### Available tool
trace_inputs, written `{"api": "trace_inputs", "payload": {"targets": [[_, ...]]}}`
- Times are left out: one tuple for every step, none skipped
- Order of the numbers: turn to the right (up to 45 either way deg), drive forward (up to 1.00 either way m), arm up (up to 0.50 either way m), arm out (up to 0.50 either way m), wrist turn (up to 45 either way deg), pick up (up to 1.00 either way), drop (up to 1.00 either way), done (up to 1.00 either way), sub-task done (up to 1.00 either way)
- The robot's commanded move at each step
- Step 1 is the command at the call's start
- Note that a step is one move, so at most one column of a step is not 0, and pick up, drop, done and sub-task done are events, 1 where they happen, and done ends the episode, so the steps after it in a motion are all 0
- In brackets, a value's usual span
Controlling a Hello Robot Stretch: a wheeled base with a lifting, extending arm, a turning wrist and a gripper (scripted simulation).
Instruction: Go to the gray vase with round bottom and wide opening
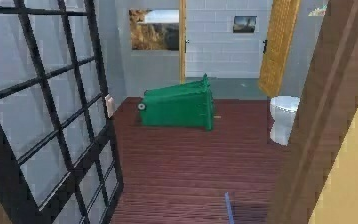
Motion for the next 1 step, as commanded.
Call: {"api": "trace_inputs", "payload": {"targets": [[0.0, 0.3, 0.0, 0.0, 0.0, 0.0, 0.0, 0.0, 0.0]]}}
